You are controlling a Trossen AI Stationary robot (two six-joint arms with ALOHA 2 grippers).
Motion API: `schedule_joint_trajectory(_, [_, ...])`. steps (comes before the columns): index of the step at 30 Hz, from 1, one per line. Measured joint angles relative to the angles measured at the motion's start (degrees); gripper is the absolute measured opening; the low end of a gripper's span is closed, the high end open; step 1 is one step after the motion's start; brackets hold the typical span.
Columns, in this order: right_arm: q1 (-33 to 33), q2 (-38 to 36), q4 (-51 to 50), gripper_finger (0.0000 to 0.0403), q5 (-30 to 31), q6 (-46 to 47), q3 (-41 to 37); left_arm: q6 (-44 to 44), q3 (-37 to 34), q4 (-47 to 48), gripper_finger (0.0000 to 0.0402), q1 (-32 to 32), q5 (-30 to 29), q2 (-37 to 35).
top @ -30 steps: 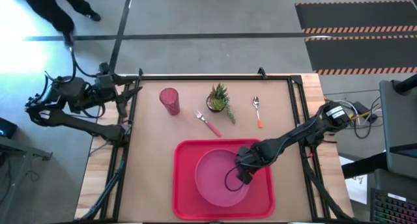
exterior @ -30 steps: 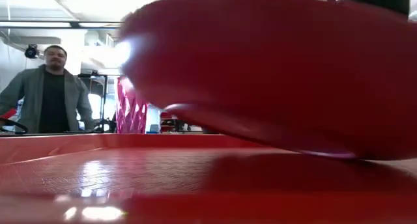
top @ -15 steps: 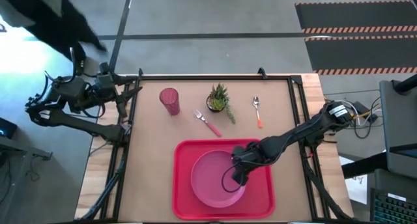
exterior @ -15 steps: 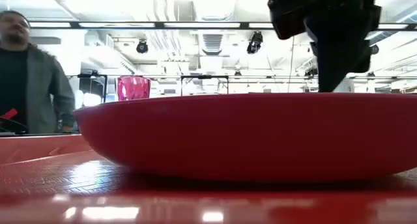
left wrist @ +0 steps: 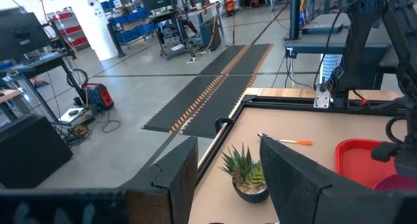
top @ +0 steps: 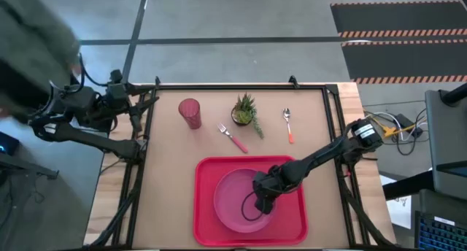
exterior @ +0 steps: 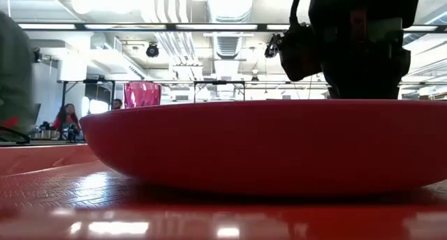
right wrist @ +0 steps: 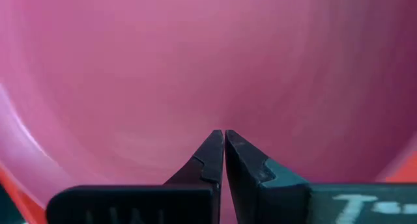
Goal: Pick and place plate/cup/fork/spoon on tray
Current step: Adjust the pink plate on the orange tray
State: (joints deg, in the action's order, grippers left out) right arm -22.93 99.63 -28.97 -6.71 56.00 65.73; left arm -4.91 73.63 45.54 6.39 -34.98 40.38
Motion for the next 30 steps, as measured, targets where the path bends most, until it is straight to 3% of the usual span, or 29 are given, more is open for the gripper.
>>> schedule_joint_trajectory(17, [-9.13, -0.08, 0.65, 0.0009, -4.27, 12.83, -0.39, 0.01, 0.00, -0.01, 0.0150, 0.00, 0.00, -0.15])
schedule_joint_trajectory(25, [-12.55, -0.18, 0.57, 0.0009, -4.28, 19.20, -0.44, 0.02, 0.00, -0.02, 0.0150, -0.01, 0.00, -0.04])
schedule_joint_trajectory(30, [-13.31, -1.07, 0.97, 0.0009, -1.74, 17.59, -0.27, 0.02, 0.00, -0.02, 0.0150, 0.00, 0.00, 0.05])
